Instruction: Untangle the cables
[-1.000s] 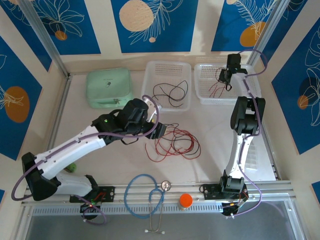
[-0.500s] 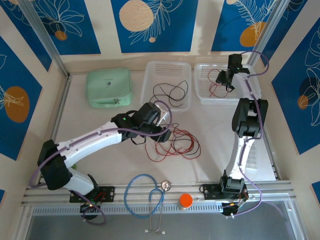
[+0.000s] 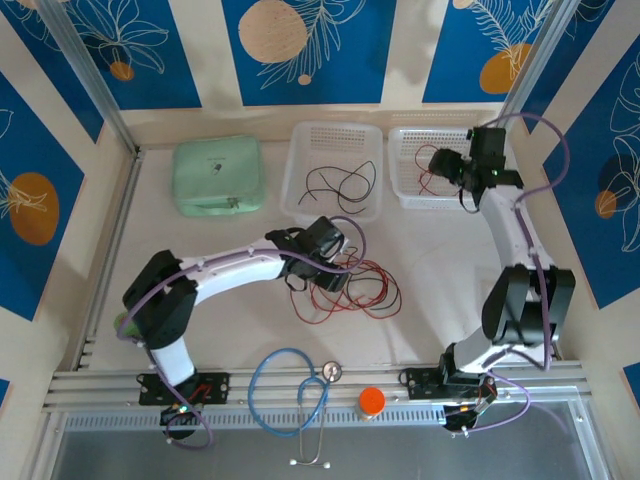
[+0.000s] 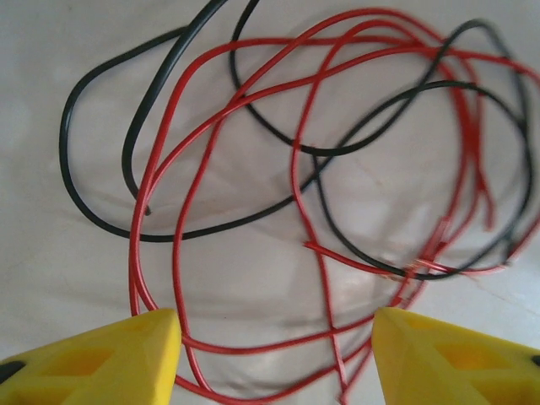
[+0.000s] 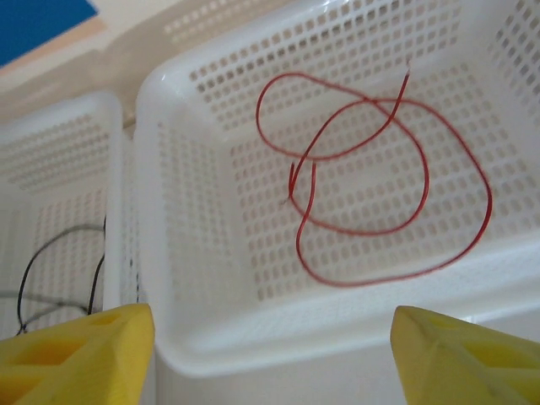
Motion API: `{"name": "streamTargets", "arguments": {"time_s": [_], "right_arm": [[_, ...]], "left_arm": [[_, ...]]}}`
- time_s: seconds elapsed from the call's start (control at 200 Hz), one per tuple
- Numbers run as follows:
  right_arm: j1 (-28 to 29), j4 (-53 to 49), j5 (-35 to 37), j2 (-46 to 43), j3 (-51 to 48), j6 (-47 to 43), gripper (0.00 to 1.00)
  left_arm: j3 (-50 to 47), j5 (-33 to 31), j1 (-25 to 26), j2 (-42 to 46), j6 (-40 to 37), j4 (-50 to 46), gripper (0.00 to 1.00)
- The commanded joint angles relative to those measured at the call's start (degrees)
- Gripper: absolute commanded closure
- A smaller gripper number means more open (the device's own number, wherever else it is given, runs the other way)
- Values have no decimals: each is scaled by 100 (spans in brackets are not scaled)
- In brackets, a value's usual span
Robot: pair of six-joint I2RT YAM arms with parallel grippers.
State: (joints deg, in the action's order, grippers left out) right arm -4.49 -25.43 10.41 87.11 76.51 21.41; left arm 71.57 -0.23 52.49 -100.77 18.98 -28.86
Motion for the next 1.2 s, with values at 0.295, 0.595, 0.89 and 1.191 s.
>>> {"name": "streamTargets", "arguments": {"time_s": [0.295, 0.595, 0.89, 1.191], "right_arm": [[963, -133, -455, -2421, -2091, 94, 30], [2271, -655, -110, -3469, -2722, 635, 58], [3314, -799, 385, -3666, -3101, 1143, 67], [3424, -697, 263, -3674, -3348, 1322, 70]], "left_arm": [[446, -1034, -63, -505, -163, -367, 39], [541, -1108, -72, -898, -154, -282, 58], [485, -1212, -72, -482, -132, -287, 86], [355, -1067, -53, 93, -122, -346, 100]]}}
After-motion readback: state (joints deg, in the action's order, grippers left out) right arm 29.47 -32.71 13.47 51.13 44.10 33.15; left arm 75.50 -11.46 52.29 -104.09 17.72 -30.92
